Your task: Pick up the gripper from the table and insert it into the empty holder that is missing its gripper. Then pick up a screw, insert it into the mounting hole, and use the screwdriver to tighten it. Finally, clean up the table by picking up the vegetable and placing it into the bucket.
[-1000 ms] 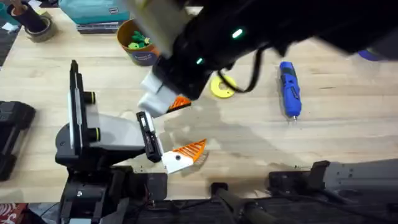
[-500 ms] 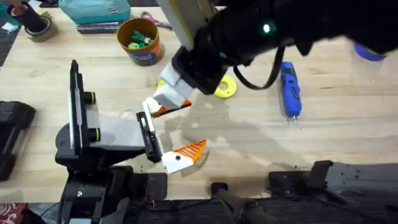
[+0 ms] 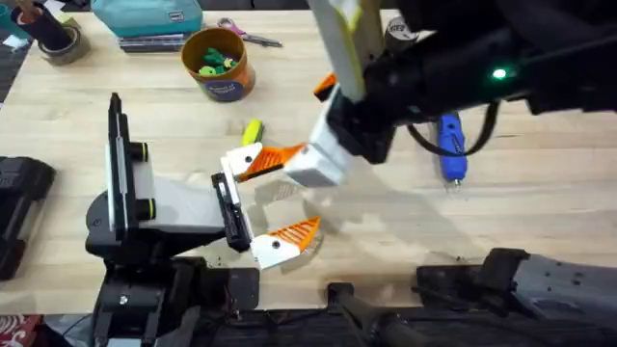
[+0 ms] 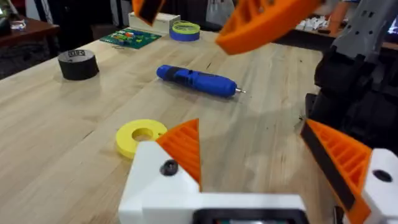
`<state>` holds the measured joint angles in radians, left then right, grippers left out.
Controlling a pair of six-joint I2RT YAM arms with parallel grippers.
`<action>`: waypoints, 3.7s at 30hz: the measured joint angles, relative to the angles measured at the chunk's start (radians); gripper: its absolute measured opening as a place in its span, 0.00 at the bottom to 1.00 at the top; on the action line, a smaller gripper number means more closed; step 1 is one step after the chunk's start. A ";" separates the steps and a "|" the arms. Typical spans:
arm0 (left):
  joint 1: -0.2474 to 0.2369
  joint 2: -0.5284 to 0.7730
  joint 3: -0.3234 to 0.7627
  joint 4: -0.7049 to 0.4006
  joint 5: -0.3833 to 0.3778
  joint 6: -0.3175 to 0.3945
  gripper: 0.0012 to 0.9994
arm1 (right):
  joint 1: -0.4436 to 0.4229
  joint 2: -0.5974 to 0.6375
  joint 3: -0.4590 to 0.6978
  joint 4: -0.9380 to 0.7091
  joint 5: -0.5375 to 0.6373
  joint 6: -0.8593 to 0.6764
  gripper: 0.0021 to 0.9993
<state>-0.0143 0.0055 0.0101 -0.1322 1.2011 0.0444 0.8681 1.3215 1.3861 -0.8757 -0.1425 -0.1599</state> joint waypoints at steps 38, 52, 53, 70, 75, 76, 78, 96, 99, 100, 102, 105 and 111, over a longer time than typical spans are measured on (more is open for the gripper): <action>0.000 0.000 0.000 0.000 0.000 0.000 0.99 | -0.505 -0.216 -0.415 0.038 -0.653 -0.783 1.00; 0.000 0.000 0.000 0.000 0.000 0.000 0.62 | -0.505 -0.216 -0.415 0.038 -0.660 -0.784 1.00; 0.000 0.000 0.000 0.000 0.001 0.000 0.46 | -0.505 -0.216 -0.415 0.038 -0.660 -0.784 1.00; 0.000 0.000 0.000 0.000 0.001 0.004 0.01 | -0.621 -0.216 -0.296 0.082 -0.111 -0.106 1.00; 0.000 0.000 0.000 0.000 0.001 0.004 0.01 | -0.702 -0.216 -0.183 -0.022 0.096 0.028 1.00; 0.000 0.000 0.000 0.000 0.001 0.004 0.01 | -0.725 -0.216 -0.172 -0.030 0.124 0.050 1.00; 0.000 0.000 0.000 0.000 0.001 0.004 0.01 | -0.778 -0.213 -0.161 -0.044 0.171 0.092 1.00; 0.000 0.000 0.000 0.000 0.001 0.004 0.01 | -0.979 0.235 -0.158 -0.039 0.117 0.130 1.00; 0.000 0.000 0.000 0.000 0.001 0.004 0.01 | -0.979 0.295 -0.158 -0.024 0.108 0.123 1.00; 0.000 0.000 0.000 0.000 0.001 0.004 0.01 | -0.978 0.311 -0.158 -0.017 0.106 0.121 1.00; 0.000 0.000 0.000 0.000 0.001 0.004 0.01 | -0.974 0.344 -0.158 0.000 0.103 0.114 1.00; 0.000 0.000 0.000 0.000 0.001 0.004 0.01 | -0.963 0.383 -0.158 0.019 0.103 0.107 1.00; 0.000 0.000 0.000 0.000 0.001 0.004 0.01 | -0.950 0.444 -0.158 0.026 0.104 0.102 1.00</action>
<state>-0.0143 0.0052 0.0101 -0.1322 1.2018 0.0483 -0.0814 1.7659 1.2278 -0.8498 -0.0387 -0.0574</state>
